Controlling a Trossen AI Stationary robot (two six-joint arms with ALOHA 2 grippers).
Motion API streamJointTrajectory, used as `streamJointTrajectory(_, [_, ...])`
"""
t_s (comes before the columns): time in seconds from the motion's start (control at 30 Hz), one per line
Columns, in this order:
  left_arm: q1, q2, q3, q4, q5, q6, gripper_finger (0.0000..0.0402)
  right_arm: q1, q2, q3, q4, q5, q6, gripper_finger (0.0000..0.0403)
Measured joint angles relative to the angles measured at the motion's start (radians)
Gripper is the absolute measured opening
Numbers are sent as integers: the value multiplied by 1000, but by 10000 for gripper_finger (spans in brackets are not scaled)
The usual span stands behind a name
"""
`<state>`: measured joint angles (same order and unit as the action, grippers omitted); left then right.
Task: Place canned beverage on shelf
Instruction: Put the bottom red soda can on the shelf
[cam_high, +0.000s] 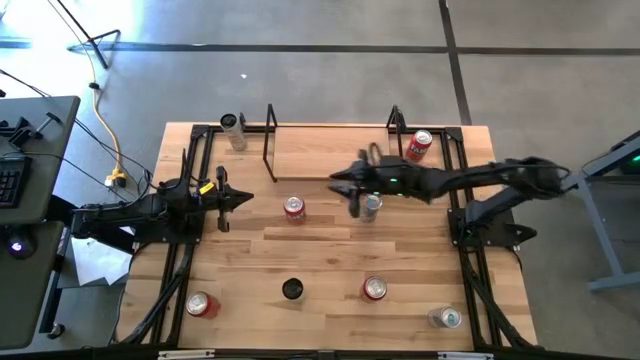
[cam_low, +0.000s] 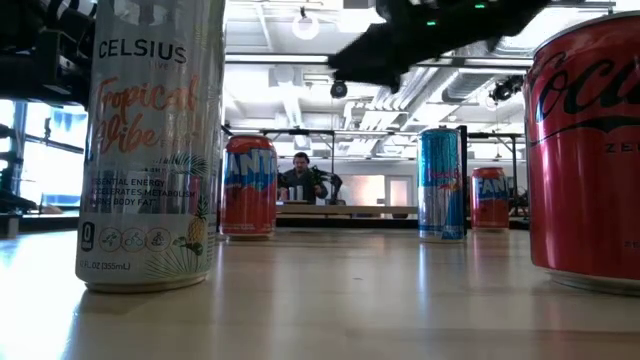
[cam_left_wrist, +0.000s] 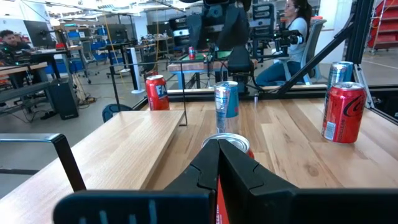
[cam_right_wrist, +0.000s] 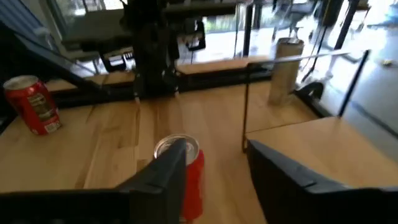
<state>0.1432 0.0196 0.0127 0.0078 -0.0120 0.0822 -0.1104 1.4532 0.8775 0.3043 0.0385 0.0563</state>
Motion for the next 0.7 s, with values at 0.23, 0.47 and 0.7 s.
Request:
streamJointTrajectory(0.23, [0, 0, 0, 0, 0, 0, 0, 10, 264, 286, -181, -115, 49, 278])
streamJointTrajectory(0.47, [0, 0, 0, 0, 0, 0, 0, 51, 457, 490, -322, -100, 7, 298])
streamJointTrajectory(0.7, [0, 0, 0, 0, 0, 0, 0, 68, 553, 598, -388, -87, -35, 298])
